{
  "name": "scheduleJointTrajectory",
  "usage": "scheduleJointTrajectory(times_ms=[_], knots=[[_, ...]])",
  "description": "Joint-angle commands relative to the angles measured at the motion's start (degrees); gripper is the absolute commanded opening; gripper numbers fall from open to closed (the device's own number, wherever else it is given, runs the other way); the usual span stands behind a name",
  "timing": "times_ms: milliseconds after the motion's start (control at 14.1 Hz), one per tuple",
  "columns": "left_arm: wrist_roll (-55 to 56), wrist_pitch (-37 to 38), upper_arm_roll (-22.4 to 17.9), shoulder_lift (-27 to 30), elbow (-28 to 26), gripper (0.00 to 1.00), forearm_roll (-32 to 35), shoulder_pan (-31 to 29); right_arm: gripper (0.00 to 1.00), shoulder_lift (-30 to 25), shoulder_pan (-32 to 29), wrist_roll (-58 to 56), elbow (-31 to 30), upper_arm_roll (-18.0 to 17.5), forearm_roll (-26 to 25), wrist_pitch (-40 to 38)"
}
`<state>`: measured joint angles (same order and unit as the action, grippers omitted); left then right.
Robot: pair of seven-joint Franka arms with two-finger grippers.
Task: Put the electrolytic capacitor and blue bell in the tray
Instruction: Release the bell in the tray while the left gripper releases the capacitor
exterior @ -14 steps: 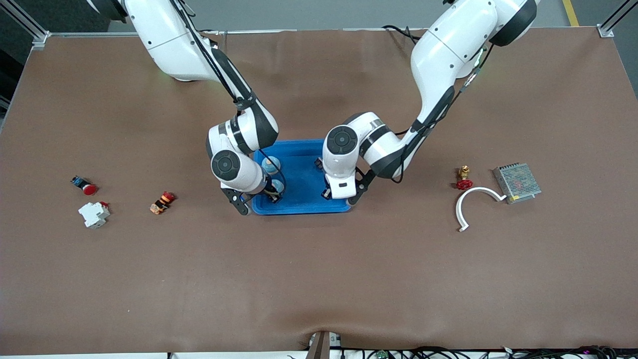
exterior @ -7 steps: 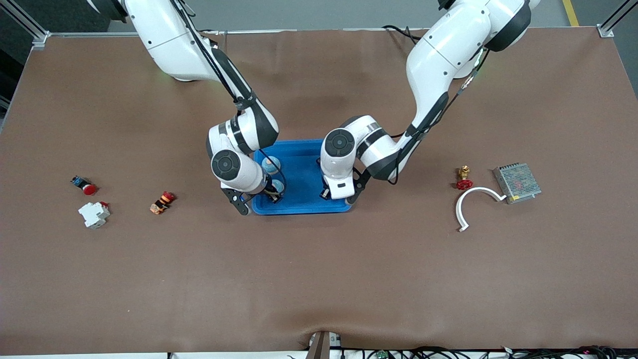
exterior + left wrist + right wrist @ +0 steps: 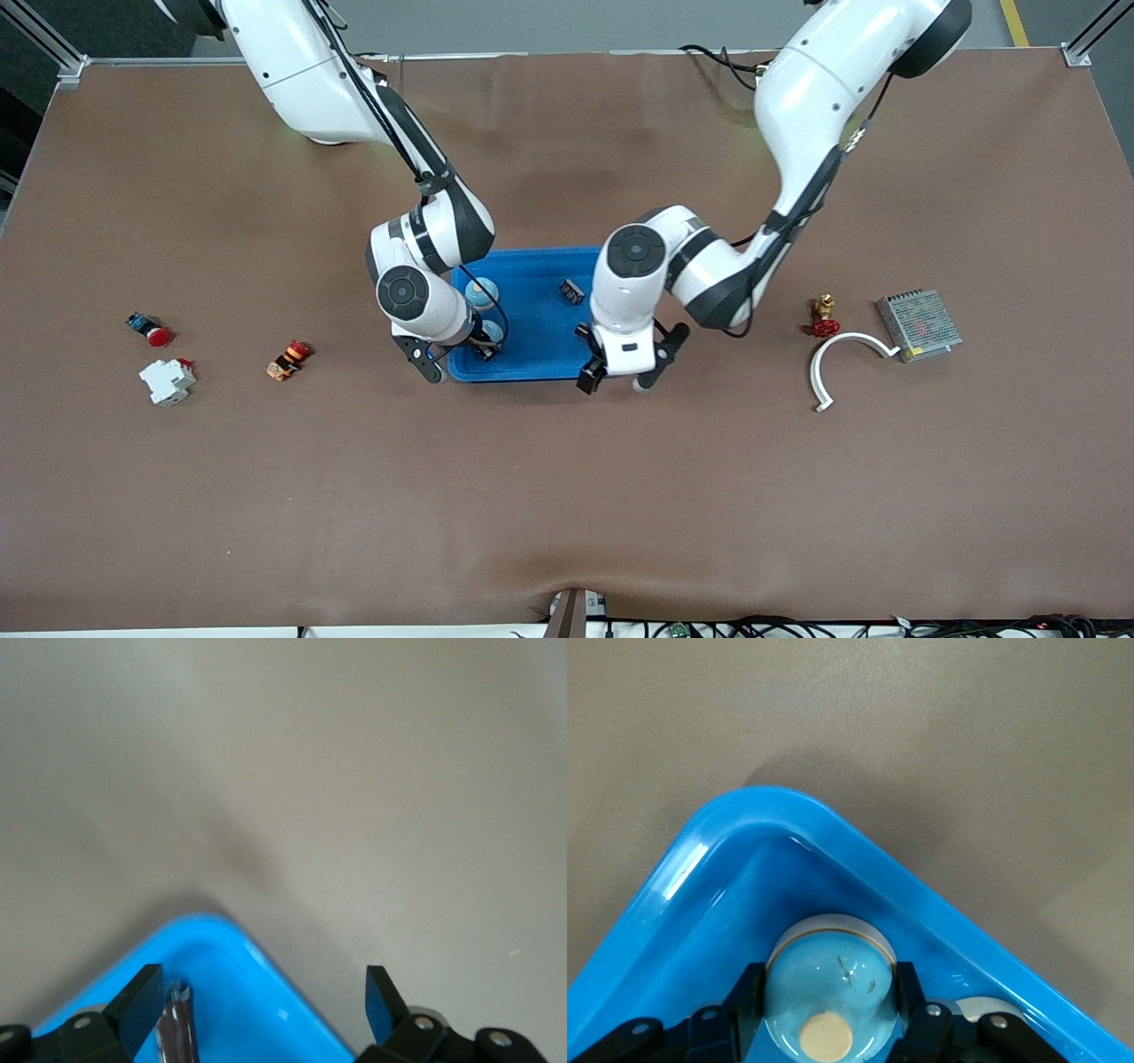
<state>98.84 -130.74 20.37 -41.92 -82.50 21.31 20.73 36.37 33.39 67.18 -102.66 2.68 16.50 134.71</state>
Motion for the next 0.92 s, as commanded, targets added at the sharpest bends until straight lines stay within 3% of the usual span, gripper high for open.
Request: scheduleJointTrajectory(times_ms=[0,354,424,495,566,848], knots=[[-9.68,6.00,0.19,6.04,-1.53,1.00,0.84,-4.10,0.00,0.11,0.01,-0.04,0.09,0.39,-1.47,-0.15],[-28.06,14.98,0.54,12.64,-1.53,1.00,-0.13,-11.40,0.00,0.02,-0.16,0.31,0.09,0.48,-2.17,-0.15],[-30.18,15.69,0.63,13.52,-1.44,1.00,-0.21,-12.71,0.19,0.02,-0.34,0.49,0.09,0.48,-2.17,-0.24],[-31.85,16.13,0.55,14.31,-1.44,1.00,-0.21,-13.86,0.93,0.02,-0.25,0.66,0.09,0.48,-2.17,-0.24],[-33.69,16.66,0.63,14.84,-1.44,1.00,-0.30,-14.83,1.00,0.02,-0.08,0.93,0.01,0.48,-2.17,-0.15],[-43.88,19.73,0.63,17.83,-1.44,1.00,-3.46,-19.48,1.00,-0.33,0.01,2.51,1.49,0.39,-2.08,-3.64]])
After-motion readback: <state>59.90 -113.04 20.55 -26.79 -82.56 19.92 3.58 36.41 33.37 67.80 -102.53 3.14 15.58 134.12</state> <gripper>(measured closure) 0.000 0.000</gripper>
